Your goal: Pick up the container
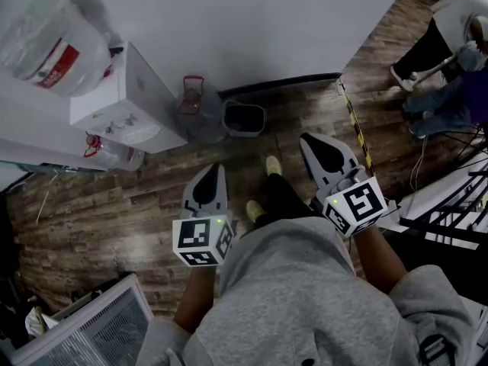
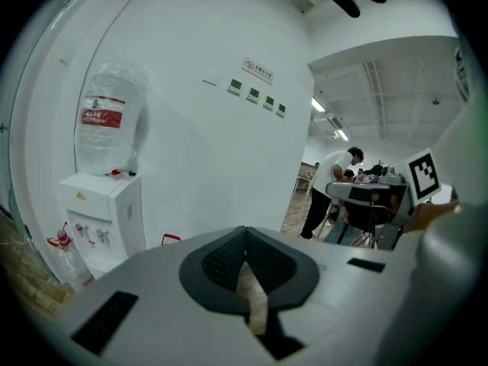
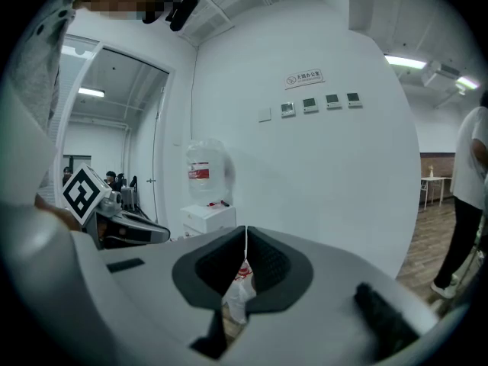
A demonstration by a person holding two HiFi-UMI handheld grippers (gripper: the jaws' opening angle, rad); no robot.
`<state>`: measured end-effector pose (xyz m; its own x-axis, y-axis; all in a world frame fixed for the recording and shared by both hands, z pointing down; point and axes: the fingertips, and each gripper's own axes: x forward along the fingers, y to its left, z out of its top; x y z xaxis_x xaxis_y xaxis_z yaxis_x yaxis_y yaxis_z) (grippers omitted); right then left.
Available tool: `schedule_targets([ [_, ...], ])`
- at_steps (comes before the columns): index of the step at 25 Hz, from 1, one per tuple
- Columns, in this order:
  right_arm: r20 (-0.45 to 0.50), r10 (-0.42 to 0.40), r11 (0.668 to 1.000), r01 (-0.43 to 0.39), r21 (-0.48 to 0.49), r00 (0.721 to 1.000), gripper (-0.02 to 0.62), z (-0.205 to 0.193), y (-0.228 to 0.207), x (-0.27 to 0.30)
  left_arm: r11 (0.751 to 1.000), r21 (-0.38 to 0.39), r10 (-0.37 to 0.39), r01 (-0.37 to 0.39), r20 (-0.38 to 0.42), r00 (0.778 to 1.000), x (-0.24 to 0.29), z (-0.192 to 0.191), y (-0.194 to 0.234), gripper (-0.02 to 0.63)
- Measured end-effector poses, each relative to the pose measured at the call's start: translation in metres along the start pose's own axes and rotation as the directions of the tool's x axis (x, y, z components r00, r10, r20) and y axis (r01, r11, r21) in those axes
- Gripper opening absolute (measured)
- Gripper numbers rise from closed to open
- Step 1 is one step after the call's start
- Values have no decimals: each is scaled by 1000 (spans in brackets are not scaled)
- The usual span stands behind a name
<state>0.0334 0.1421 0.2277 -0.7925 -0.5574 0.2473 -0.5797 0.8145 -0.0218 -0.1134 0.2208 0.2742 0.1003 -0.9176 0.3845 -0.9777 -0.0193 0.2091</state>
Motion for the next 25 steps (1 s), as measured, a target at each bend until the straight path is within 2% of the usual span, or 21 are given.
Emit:
schedule_targets([
  [6, 10, -16, 1000, 17, -13, 1000, 25, -1, -18, 7, 1000, 5, -2, 2, -11, 1000, 15, 2, 2, 14],
  [13, -3, -37, 999, 37, 38, 999, 26, -1, -54, 27, 1000, 7, -8, 8, -23, 1000, 42, 15, 0, 14],
  [25, -30, -29, 997, 31, 69, 999, 26, 0, -122, 93, 1000, -13, -5, 4, -62, 998, 131, 42, 17, 15],
])
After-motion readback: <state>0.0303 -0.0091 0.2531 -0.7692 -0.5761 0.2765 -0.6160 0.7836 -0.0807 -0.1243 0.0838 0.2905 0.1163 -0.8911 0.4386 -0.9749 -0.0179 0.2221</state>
